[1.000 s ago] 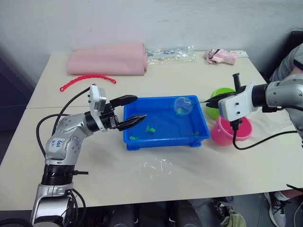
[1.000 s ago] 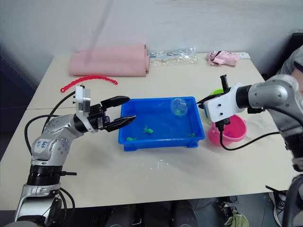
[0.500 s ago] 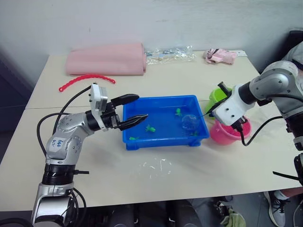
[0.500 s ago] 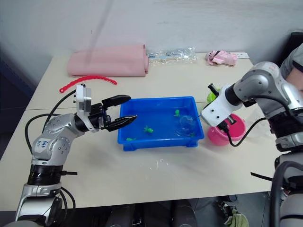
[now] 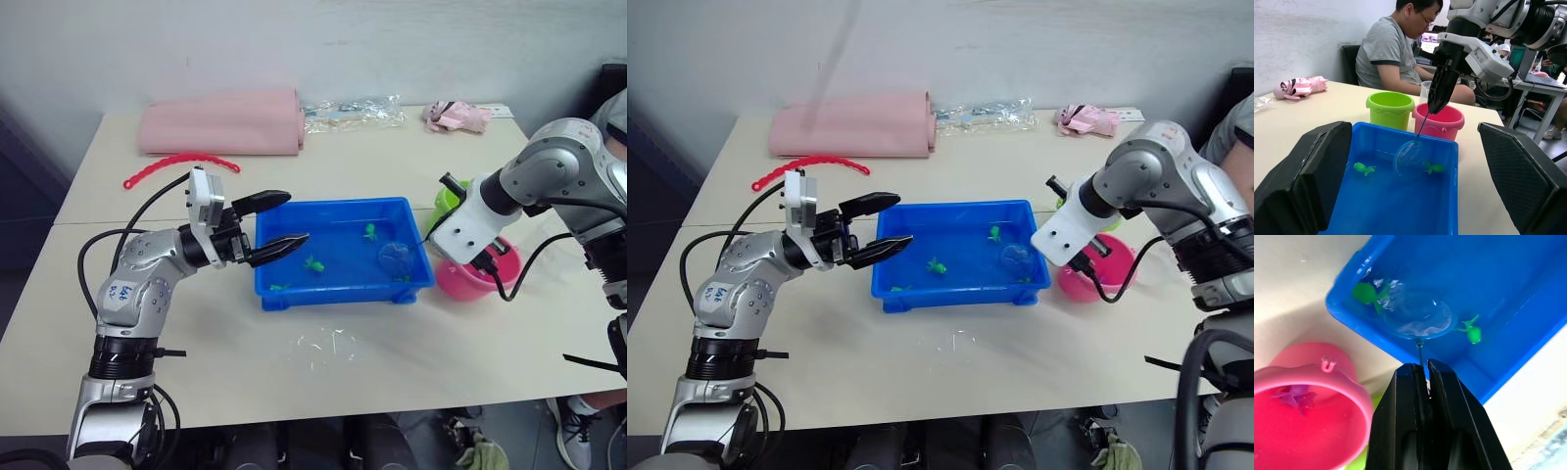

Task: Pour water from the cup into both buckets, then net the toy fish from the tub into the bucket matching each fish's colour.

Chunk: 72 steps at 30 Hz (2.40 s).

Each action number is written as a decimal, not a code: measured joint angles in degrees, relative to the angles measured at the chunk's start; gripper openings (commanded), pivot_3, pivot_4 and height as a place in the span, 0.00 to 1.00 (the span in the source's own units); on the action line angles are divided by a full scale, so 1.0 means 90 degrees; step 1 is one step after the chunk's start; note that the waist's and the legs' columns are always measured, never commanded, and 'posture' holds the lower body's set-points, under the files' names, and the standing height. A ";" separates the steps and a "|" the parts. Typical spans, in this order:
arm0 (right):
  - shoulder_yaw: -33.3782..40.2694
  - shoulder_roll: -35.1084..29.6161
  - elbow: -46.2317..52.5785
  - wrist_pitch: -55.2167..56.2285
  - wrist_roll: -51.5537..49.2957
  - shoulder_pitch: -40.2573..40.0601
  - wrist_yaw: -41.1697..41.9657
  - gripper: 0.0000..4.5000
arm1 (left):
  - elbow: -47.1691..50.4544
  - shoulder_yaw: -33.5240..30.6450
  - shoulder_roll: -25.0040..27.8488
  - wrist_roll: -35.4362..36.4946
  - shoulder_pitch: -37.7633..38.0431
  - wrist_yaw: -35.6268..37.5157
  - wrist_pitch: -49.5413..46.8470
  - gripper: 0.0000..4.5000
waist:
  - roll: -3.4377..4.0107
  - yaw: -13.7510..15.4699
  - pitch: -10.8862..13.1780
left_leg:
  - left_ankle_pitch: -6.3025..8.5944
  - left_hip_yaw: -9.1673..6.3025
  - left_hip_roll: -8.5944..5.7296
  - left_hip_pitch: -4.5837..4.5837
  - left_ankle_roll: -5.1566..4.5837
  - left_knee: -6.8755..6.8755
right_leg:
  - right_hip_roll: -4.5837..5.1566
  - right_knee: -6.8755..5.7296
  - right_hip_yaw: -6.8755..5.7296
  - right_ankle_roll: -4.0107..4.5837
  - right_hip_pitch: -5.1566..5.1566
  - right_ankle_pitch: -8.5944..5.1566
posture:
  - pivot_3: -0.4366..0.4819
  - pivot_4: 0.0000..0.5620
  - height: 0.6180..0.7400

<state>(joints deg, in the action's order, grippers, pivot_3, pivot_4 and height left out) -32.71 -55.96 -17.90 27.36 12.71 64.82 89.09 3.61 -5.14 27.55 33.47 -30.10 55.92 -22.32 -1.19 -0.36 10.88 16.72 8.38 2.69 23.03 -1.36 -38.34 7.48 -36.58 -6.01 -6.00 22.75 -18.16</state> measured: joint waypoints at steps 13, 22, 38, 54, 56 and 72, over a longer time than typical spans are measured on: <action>-0.0570 0.0136 0.0020 -0.0795 -0.0298 0.0303 0.0035 0.00 | -0.0381 0.0601 0.0895 -0.0429 -0.0270 0.1327 0.0104 0.99 | 0.0001 -0.0022 0.0001 | 0.0001 0.0002 0.0000 0.0006 0.0001 -0.0002 | -0.0004 -0.0004 -0.0001 0.0000 0.0008 0.0000 | 0.48 0.27 1.00; -0.0757 0.0159 -0.0033 -0.1839 -0.0862 0.0395 0.0039 0.00 | -0.0738 0.0624 0.0915 -0.0611 -0.0416 0.1552 0.0327 0.99 | 0.0001 -0.0099 0.0001 | 0.0001 0.0002 0.0001 0.0009 0.0001 0.0002 | -0.0003 -0.0006 -0.0002 0.0000 0.0010 0.0000 | 0.48 0.27 1.00; -0.0319 0.0367 -0.0428 -0.3626 -0.1595 0.0348 0.0057 0.00 | -0.0724 0.0539 0.0957 -0.0626 -0.0180 0.1441 0.0401 0.99 | 0.0001 -0.0137 0.0001 | 0.0001 0.0004 0.0000 0.0017 0.0001 0.0002 | -0.0001 -0.0014 0.0000 0.0000 0.0023 0.0000 | 0.48 0.27 1.00; 0.0690 0.0622 -0.1041 -0.2593 -0.0979 0.0146 -0.0131 0.00 | -0.0454 0.0358 0.0980 -0.0618 0.0248 0.1232 0.0333 0.99 | 0.0002 -0.0145 0.0001 | 0.0001 0.0019 0.0000 0.0024 0.0001 0.0004 | -0.0001 -0.0029 0.0013 0.0000 0.0047 0.0000 | 0.48 0.27 1.00; 0.0651 0.0479 -0.1038 -0.1895 -0.0566 0.0155 -0.0204 0.00 | -0.0453 0.0348 0.0980 -0.0619 0.0298 0.1217 0.0330 0.99 | 0.0002 -0.0139 0.0001 | 0.0001 0.0021 -0.0002 0.0026 0.0001 0.0005 | 0.0000 -0.0029 0.0014 0.0000 0.0052 0.0000 | 0.48 0.27 1.00; 0.0254 0.0774 -0.0959 -0.0002 0.0518 0.0245 -0.0036 0.00 | -0.0459 0.0374 0.0940 -0.0618 0.0197 0.1165 0.0320 0.99 | 0.0002 -0.0145 0.0001 | -0.0001 0.0025 0.0002 0.0028 0.0003 -0.0005 | -0.0003 -0.0046 0.0020 0.0001 0.0059 -0.0001 | 0.48 0.27 1.00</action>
<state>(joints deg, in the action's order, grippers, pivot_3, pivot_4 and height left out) -30.42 -48.99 -26.53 27.34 17.38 67.03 88.77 -0.52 -1.77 36.01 27.90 -28.33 66.41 -19.44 -1.17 -1.67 10.89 16.71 8.61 2.71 23.28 -1.33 -38.39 7.46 -36.99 -5.83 -6.00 23.29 -18.17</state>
